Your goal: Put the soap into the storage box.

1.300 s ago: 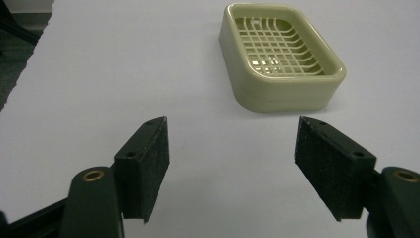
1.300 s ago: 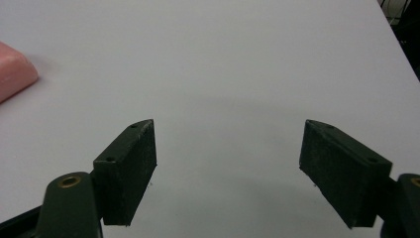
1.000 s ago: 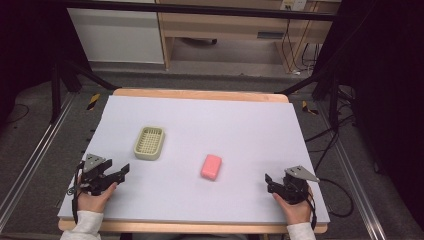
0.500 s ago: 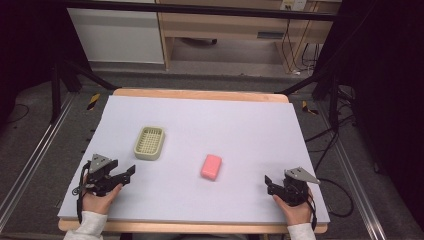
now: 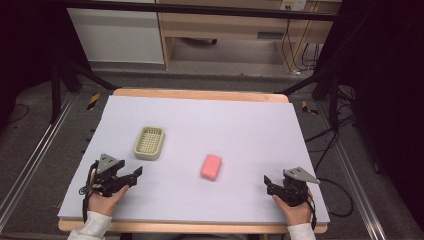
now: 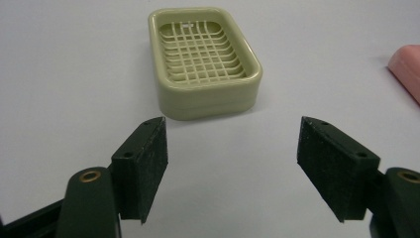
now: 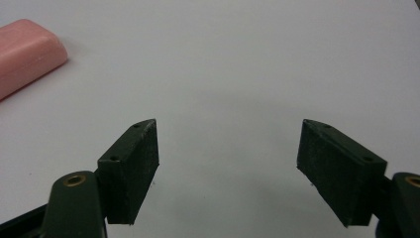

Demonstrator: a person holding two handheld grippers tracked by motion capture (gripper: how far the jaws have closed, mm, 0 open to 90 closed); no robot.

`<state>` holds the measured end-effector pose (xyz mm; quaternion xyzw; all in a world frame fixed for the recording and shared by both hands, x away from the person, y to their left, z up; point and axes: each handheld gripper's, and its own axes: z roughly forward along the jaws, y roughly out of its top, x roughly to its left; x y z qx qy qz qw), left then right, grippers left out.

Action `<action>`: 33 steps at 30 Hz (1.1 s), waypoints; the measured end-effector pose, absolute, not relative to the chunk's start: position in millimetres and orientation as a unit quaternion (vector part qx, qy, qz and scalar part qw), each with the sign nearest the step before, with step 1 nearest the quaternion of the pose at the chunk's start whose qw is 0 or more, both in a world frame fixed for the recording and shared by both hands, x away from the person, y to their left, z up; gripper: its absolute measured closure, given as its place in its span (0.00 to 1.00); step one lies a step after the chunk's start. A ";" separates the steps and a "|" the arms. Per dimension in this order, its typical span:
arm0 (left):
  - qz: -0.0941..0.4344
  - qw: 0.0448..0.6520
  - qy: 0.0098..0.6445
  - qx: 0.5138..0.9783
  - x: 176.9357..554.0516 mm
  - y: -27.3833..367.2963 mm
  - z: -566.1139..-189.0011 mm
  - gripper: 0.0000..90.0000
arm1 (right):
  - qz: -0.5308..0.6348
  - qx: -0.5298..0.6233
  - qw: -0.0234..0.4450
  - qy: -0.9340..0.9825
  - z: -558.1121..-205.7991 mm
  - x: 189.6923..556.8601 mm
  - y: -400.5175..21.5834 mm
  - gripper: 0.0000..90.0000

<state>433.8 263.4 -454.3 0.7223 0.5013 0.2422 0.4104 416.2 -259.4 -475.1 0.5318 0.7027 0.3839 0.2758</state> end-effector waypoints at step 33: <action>0.232 0.427 0.461 0.743 429.4 228.1 -431.7 0.28 | 0.388 0.526 0.281 0.703 -475.1 416.0 -259.1 0.38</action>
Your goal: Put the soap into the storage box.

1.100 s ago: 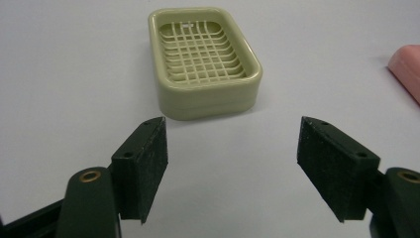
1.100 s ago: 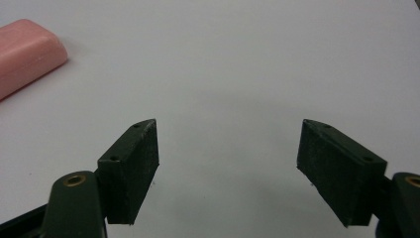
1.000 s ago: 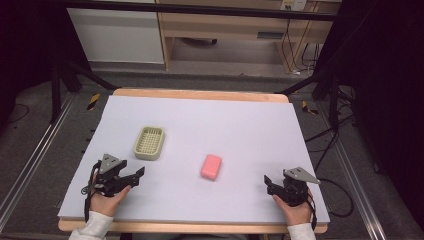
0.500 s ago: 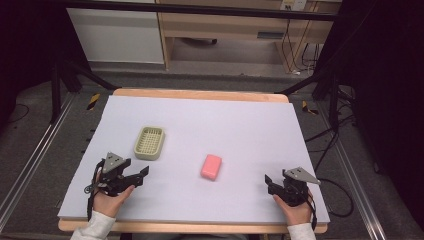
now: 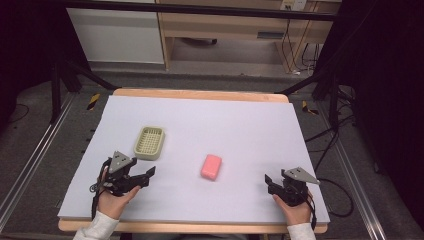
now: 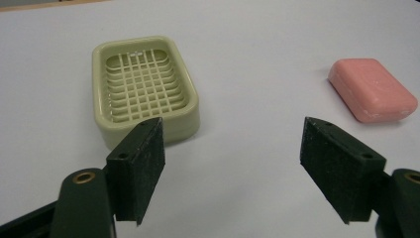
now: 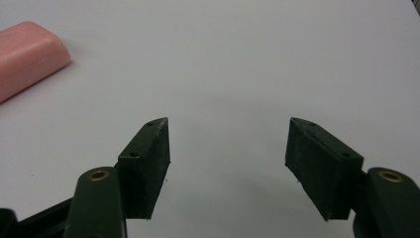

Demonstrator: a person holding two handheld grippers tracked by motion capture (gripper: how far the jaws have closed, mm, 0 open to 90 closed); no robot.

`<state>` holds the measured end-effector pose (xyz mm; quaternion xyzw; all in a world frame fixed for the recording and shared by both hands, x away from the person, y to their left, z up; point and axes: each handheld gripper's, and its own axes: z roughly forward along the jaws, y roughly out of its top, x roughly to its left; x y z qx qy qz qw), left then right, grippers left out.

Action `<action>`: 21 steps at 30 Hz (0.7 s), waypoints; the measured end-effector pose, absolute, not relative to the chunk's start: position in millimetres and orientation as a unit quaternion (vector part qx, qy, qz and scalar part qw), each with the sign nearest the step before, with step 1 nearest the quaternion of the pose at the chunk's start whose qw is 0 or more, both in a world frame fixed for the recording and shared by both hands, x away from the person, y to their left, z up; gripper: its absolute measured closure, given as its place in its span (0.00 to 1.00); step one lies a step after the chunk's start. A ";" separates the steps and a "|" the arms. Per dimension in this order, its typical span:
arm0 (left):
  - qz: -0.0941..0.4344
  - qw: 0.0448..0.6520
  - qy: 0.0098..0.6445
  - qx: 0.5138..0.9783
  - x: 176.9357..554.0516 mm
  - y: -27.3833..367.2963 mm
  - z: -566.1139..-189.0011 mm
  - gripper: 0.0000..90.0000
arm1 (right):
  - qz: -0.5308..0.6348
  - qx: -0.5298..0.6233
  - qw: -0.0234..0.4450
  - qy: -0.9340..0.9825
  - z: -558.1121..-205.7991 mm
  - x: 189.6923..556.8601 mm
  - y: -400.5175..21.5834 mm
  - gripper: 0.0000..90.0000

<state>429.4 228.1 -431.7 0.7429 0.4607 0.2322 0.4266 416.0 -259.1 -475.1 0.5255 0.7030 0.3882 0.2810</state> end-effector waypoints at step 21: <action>0.237 0.436 0.448 0.744 439.7 214.8 -411.7 0.27 | 0.388 0.527 0.282 0.702 -475.5 415.4 -257.8 0.41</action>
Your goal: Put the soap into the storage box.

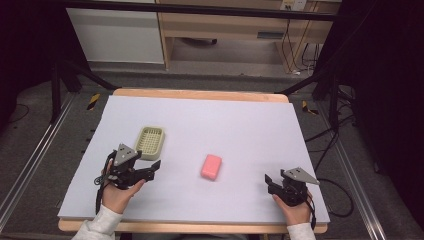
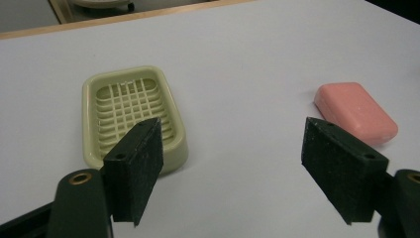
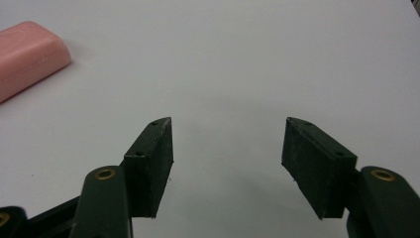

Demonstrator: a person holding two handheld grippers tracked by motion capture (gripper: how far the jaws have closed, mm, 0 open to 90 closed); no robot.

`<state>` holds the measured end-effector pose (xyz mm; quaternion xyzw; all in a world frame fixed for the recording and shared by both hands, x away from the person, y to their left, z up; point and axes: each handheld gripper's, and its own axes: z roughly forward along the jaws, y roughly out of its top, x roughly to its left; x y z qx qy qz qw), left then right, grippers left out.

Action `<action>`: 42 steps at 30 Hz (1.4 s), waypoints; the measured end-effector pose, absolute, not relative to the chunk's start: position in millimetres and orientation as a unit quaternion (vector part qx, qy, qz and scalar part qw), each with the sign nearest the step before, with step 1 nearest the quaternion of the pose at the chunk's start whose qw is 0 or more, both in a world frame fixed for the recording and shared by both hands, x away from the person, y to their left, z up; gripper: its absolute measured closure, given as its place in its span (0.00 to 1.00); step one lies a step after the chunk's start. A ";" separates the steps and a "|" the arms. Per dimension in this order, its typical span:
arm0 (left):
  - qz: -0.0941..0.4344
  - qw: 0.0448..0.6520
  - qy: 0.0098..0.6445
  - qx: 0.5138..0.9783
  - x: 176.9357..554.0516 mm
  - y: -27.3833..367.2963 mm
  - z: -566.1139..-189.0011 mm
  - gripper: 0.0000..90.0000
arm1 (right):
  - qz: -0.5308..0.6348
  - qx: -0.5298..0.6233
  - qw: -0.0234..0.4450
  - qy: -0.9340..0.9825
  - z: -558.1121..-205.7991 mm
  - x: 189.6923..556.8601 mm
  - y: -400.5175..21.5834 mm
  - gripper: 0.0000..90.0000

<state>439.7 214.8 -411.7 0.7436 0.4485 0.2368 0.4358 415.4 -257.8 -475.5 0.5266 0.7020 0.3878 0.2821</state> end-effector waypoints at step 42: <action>0.221 0.433 0.429 0.762 467.6 157.4 -408.4 0.25 | 0.384 0.522 0.282 0.707 -475.6 416.0 -256.7 0.41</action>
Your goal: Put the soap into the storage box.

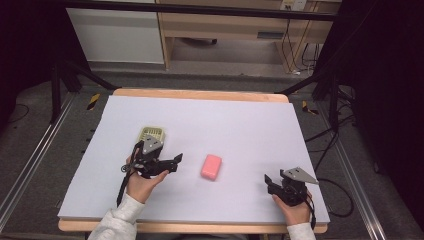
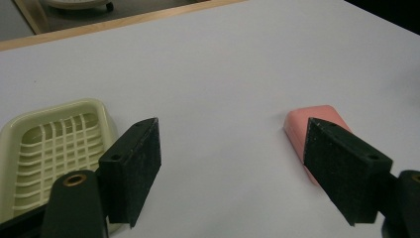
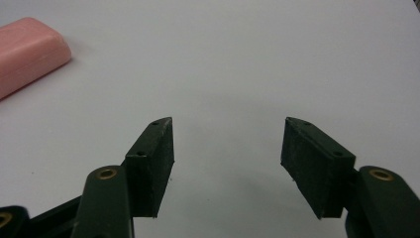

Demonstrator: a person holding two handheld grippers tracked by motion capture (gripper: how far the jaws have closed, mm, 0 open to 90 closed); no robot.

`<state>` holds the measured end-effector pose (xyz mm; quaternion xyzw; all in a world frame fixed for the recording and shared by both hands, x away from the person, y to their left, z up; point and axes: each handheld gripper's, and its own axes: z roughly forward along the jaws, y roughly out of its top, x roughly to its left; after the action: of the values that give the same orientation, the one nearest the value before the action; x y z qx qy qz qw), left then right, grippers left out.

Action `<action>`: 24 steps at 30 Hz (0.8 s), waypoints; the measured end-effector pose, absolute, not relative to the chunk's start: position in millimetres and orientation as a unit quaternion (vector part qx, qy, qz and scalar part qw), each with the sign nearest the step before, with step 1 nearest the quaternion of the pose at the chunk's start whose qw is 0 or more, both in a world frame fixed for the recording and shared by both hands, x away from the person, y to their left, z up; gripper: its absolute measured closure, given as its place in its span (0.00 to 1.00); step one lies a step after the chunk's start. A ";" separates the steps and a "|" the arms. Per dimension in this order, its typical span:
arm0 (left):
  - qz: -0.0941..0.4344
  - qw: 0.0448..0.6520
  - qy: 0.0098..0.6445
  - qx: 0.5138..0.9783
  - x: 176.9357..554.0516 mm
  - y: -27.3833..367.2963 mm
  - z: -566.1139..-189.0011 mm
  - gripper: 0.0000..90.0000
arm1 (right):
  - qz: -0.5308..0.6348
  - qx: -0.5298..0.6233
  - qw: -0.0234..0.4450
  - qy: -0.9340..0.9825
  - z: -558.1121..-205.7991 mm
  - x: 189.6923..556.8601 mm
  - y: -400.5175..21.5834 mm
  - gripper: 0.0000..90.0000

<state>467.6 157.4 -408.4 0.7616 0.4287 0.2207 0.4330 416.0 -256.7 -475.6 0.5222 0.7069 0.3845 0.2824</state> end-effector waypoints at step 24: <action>0.210 0.421 0.408 0.783 478.6 119.7 -410.6 0.24 | 0.384 0.524 0.282 0.706 -475.2 415.5 -257.1 0.44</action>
<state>478.6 119.7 -410.6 0.7826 0.4082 0.2098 0.4206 415.5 -257.1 -475.2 0.5236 0.7063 0.3841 0.2818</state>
